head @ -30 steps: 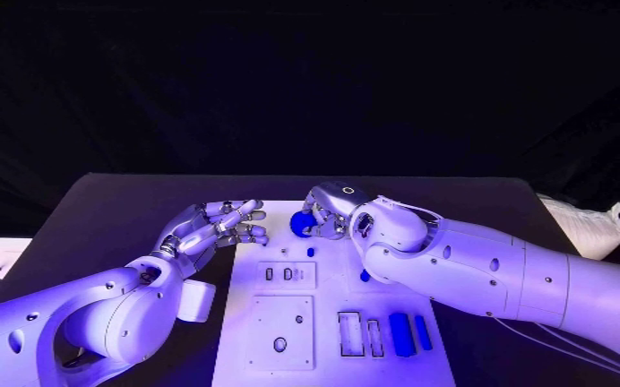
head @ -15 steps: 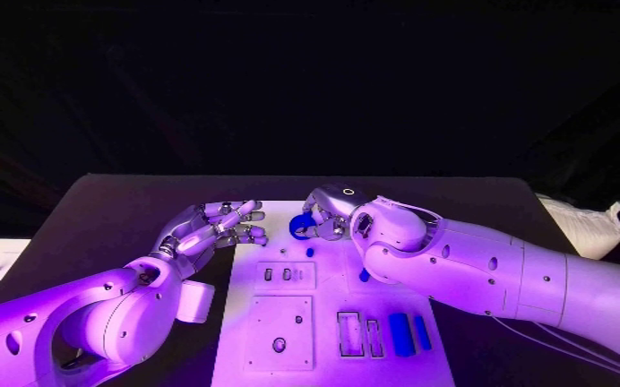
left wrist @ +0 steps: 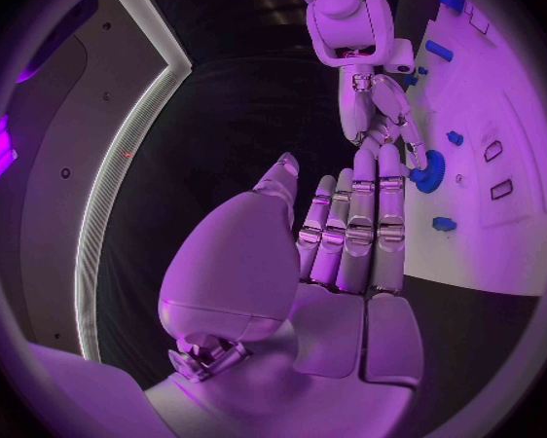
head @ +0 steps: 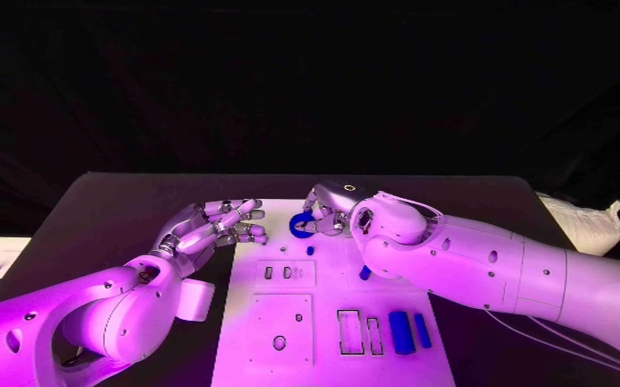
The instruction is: Assemble the parts on the task board
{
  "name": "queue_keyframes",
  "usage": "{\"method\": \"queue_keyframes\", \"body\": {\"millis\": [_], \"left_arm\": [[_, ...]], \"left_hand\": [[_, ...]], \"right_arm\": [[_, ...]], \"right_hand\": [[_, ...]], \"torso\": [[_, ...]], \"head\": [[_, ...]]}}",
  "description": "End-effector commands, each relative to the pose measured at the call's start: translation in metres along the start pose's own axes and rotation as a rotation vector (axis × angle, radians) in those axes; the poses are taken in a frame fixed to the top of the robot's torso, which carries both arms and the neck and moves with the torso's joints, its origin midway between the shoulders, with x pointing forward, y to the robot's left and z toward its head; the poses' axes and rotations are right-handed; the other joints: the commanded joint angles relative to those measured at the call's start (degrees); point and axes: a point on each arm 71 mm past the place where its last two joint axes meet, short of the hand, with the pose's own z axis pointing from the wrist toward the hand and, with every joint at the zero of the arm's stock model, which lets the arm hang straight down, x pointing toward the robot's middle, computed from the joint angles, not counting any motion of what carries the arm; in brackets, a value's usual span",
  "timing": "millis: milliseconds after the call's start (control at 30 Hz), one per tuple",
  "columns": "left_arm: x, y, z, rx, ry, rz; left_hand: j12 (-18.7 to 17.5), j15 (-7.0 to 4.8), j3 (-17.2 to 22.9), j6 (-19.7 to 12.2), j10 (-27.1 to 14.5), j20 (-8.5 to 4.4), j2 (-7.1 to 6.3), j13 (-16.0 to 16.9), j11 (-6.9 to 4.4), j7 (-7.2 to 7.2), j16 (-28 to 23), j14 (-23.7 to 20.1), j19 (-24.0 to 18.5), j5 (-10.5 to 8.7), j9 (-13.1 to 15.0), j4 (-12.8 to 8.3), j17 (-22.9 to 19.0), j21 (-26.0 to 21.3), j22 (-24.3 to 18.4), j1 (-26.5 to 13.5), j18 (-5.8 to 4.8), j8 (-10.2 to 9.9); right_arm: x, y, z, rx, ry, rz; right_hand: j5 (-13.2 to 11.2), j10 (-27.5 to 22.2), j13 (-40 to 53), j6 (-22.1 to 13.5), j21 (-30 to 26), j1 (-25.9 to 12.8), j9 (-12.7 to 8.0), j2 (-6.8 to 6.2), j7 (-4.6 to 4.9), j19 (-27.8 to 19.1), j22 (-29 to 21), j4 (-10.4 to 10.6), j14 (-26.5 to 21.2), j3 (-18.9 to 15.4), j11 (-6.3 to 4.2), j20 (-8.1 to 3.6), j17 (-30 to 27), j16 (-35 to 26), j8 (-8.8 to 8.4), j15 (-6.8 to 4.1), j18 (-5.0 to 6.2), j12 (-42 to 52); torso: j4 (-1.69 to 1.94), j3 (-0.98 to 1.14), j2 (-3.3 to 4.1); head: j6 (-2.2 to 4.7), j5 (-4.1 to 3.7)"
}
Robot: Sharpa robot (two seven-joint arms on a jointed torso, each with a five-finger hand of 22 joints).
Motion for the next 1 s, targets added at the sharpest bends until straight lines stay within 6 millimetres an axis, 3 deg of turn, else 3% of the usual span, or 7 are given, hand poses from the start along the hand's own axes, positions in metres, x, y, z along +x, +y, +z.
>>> {"method": "queue_keyframes", "body": {"millis": [33, 467, 667, 800, 1000], "left_arm": [[0.002, -0.001, 0.000, 0.004, 0.017, -0.008], [0.000, -0.001, 0.000, 0.001, 0.013, -0.006], [-0.001, -0.001, 0.000, -0.002, 0.011, -0.006], [-0.002, -0.001, 0.000, -0.003, 0.011, -0.006], [-0.003, 0.000, 0.000, -0.005, 0.009, -0.005]], "left_hand": [[-0.3, 0.29, -0.1, -0.1, -0.1, 0.18, 0.26, -0.1, 0.20, 0.14, -0.3, 0.2, -0.3, -0.20, -0.1, -0.4, 0.1, 0.0, 0.0, 0.1, 0.52, -0.3], [-0.4, 0.30, -0.1, -0.2, -0.2, 0.19, 0.33, -0.1, 0.22, 0.16, -0.4, 0.2, -0.3, -0.19, -0.1, -0.5, 0.1, 0.0, 0.0, 0.2, 0.52, -0.4], [-0.4, 0.31, -0.1, -0.2, -0.2, 0.20, 0.37, -0.1, 0.23, 0.17, -0.4, 0.2, -0.3, -0.19, -0.1, -0.5, 0.2, 0.0, 0.0, 0.2, 0.52, -0.4], [-0.4, 0.32, 0.0, -0.2, -0.2, 0.20, 0.38, -0.1, 0.23, 0.18, -0.4, 0.2, -0.3, -0.19, -0.1, -0.5, 0.2, 0.0, 0.0, 0.2, 0.52, -0.4], [-0.4, 0.32, 0.0, -0.2, -0.2, 0.20, 0.38, -0.1, 0.23, 0.18, -0.4, 0.2, -0.3, -0.19, -0.1, -0.5, 0.2, 0.0, 0.0, 0.2, 0.52, -0.4]], "right_arm": [[0.011, -0.005, -0.003, 0.023, 0.066, 0.000], [-0.013, 0.001, -0.010, -0.142, -0.254, 0.140], [-0.019, -0.004, -0.018, -0.192, -0.299, 0.219], [-0.023, -0.015, -0.026, -0.180, -0.271, 0.260], [-0.030, -0.054, -0.048, -0.104, -0.170, 0.299]], "right_hand": [[0.2, 0.3, 0.1, 0.5, 0.3, 0.2, 0.1, 0.17, -0.09, 4.0, 12.4, -0.2, 4.4, -0.5, -0.14, -0.21, 7.2, 0.2, 0.15, -0.30, -1.01, 0.3], [-0.3, 0.0, 0.1, -1.1, 0.2, 2.8, -0.4, -0.98, 0.48, 3.8, 12.2, -0.7, 4.3, -1.5, 0.28, -0.10, 7.0, 0.0, -1.10, -0.03, -0.95, -0.1], [-0.6, -0.1, 0.1, -1.3, 0.1, 3.2, -0.5, -0.91, 0.55, 3.7, 12.1, -0.7, 4.3, -1.6, 0.35, -0.04, 7.0, 0.0, -1.13, 0.04, -0.93, -0.1], [-0.7, -0.1, 0.1, -1.3, 0.1, 3.6, -0.5, -0.79, 0.57, 3.6, 12.0, -0.7, 4.3, -1.6, 0.37, 0.00, 7.0, 0.0, -1.09, 0.07, -0.91, -0.2], [-1.0, -0.1, 0.3, -0.9, 0.1, 6.2, -0.4, -0.68, 0.46, 3.7, 12.1, -1.8, 4.4, -1.5, 0.26, 0.03, 7.2, 0.1, -0.90, 0.02, -0.93, -0.1]], "torso": [[-0.05, -0.02, 0.01], [-0.01, 0.04, -0.01], [-0.06, 0.08, 0.00], [-0.08, 0.08, -0.05], [-0.30, 0.08, -0.13]], "head": [[-0.04, 0.03], [0.47, -0.15], [0.54, -0.17], [0.42, -0.19], [0.40, -0.27]]}}
